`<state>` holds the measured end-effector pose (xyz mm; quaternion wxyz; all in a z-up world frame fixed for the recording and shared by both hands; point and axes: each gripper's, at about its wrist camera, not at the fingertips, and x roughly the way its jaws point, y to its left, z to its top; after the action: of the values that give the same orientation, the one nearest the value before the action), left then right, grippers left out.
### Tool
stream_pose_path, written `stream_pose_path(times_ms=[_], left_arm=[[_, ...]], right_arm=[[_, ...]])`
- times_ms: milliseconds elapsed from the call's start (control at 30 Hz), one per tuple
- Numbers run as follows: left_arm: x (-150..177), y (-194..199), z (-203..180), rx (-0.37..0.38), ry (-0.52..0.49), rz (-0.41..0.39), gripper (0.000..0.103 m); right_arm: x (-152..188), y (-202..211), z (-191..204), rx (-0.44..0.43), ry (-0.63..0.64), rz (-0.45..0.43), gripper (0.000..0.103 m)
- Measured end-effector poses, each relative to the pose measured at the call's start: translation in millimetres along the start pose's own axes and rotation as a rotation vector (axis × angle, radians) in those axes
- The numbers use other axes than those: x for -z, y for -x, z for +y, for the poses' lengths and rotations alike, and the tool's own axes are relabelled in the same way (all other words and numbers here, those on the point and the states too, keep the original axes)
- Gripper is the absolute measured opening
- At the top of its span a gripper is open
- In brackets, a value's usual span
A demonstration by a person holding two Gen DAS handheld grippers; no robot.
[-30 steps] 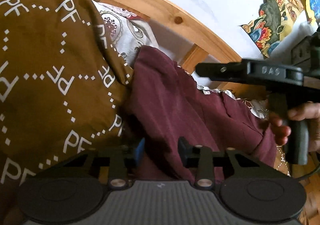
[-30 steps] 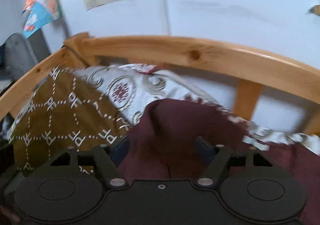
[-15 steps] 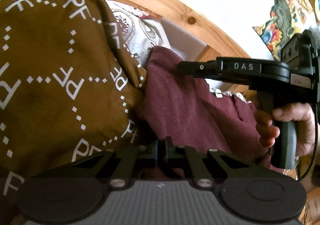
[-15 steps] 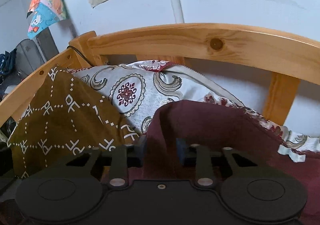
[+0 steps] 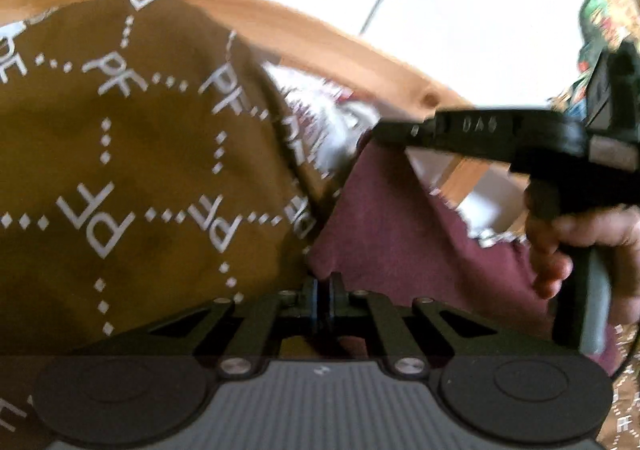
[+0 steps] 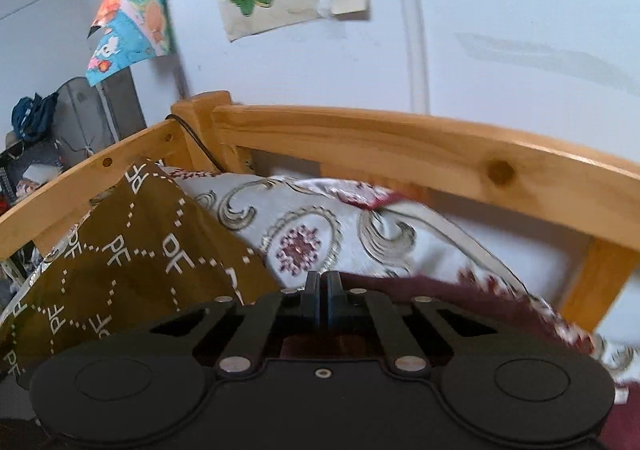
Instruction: Fold small clothes
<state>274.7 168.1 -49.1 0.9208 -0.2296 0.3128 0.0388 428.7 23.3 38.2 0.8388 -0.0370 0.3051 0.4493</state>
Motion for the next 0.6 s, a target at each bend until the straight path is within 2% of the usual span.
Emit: stream_pose_path(times_ms=[200,300,367,433,500,567,600], left_arm=[[1,-7,0,-0.03,-0.007,0.035,0.006],[-1,-8,2,-0.03,0.003,0.046,0.012],[-2,-9,5,-0.014,0.022,0.052,0.018],[-1,-8,9,0.006,0.038,0.058,0.026],[-1,-7,9,0.013,0.04,0.052,0.035],[1,-3,9,0.013,0.04,0.044,0.049],[2,-1,10,0.017,0.045,0.039,0.053]], right_arm=[[6,-27,7,0.057,0.05,0.05,0.002],[8,-34,9,0.074,0.072,0.062,0.004],[8,-33,9,0.071,0.071,0.062,0.017],[10,-27,5,0.061,0.057,0.066,0.045],[14,-19,2,0.07,0.063,0.066,0.062],[22,-7,-2,0.099,0.09,0.077,0.07],[26,0,-4,0.115,0.099,0.084,0.074]])
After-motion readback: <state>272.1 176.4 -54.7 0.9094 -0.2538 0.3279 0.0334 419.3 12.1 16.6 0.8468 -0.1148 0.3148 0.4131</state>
